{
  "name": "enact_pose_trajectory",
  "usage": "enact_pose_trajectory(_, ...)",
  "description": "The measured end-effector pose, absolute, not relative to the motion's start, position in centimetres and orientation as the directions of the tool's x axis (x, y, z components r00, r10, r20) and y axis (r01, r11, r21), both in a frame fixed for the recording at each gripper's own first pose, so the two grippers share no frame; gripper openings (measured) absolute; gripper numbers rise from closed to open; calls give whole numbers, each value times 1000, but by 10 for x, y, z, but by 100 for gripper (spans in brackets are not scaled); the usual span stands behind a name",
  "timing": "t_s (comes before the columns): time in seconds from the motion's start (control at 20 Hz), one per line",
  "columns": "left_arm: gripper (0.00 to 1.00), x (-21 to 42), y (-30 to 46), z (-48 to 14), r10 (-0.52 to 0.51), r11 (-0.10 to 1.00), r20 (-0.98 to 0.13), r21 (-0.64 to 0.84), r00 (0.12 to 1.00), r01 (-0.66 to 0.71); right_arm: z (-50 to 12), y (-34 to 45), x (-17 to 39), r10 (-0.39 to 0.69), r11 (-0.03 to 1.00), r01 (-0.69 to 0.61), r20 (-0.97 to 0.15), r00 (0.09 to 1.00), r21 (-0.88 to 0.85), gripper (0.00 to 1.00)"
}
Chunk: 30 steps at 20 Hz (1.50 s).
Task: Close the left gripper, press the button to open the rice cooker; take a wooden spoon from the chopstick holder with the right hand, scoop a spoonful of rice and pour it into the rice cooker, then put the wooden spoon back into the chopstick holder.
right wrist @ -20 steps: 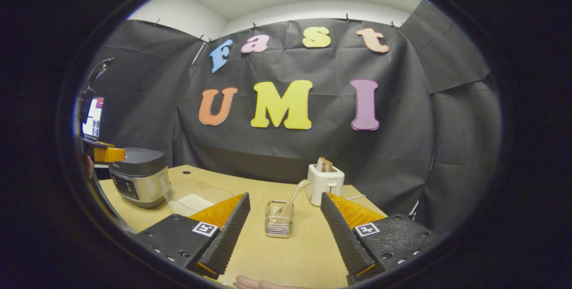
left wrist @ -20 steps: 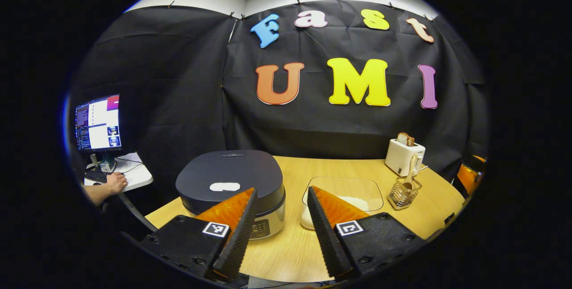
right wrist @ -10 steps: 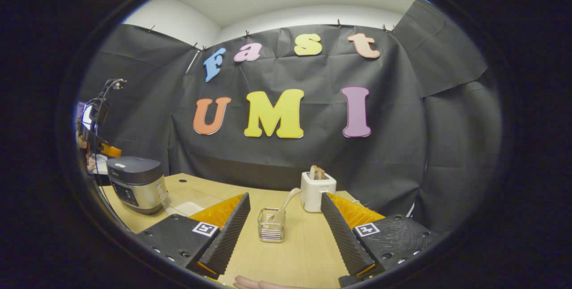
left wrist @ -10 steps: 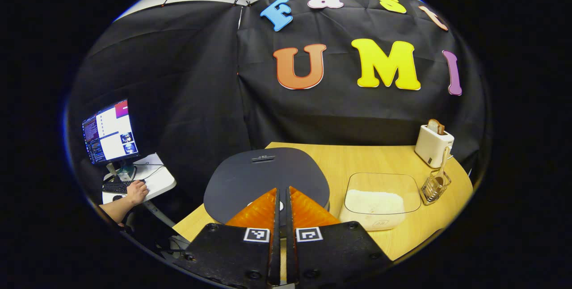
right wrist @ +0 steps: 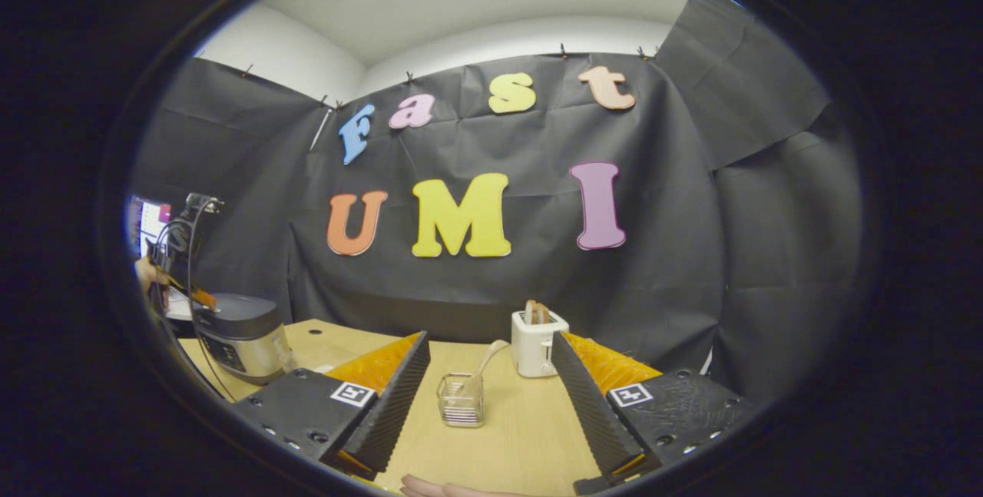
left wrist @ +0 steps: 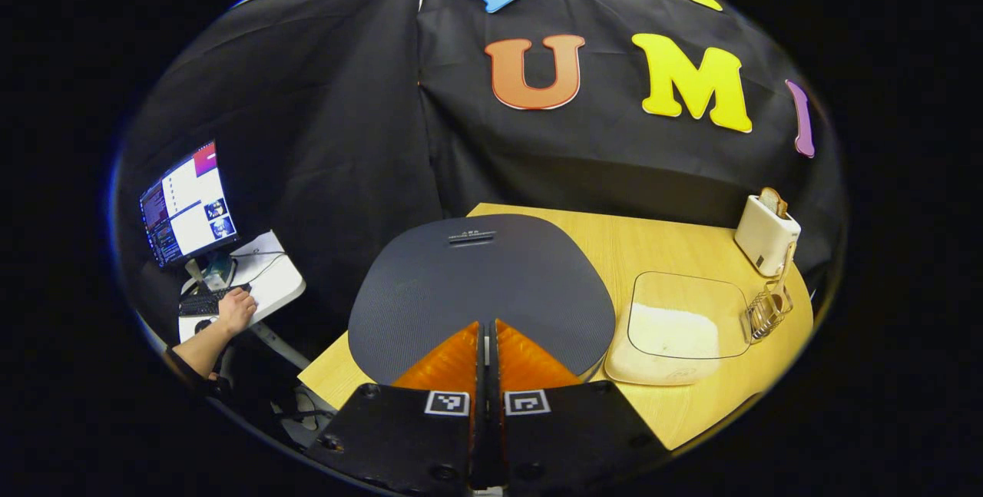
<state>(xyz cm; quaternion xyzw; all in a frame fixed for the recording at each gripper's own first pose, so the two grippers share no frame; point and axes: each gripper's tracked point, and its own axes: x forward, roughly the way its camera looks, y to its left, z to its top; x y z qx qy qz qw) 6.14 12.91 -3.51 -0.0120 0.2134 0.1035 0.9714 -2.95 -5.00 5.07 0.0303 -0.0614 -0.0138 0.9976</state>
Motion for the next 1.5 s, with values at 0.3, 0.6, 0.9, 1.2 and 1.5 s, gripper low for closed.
enact_pose_trajectory(0.3, 3, 58, 131, -39, 209, 978, -403, 76, 891, -195, 57, -58, -35, -33, 996, 22, 140, 990, 83, 95)
enact_pose_trajectory(0.6, 3, 56, 132, -41, 284, 959, -382, 128, 879, -254, 57, -64, -34, -38, 993, 22, 136, 990, 118, 94)
enact_pose_trajectory(0.9, 3, 54, 128, -22, 309, 950, -337, 149, 889, -274, 44, -60, -24, -24, 995, 15, 96, 995, 94, 95)
enact_pose_trajectory(1.2, 18, 40, 120, 74, 292, 956, -84, 48, 953, -289, 22, -47, -9, -22, 998, 20, 38, 999, 55, 96)
enact_pose_trajectory(1.5, 87, 1, 102, 88, 223, 973, 33, 49, 974, -224, 5, -37, 6, -13, 997, 13, -1, 1000, 82, 95)
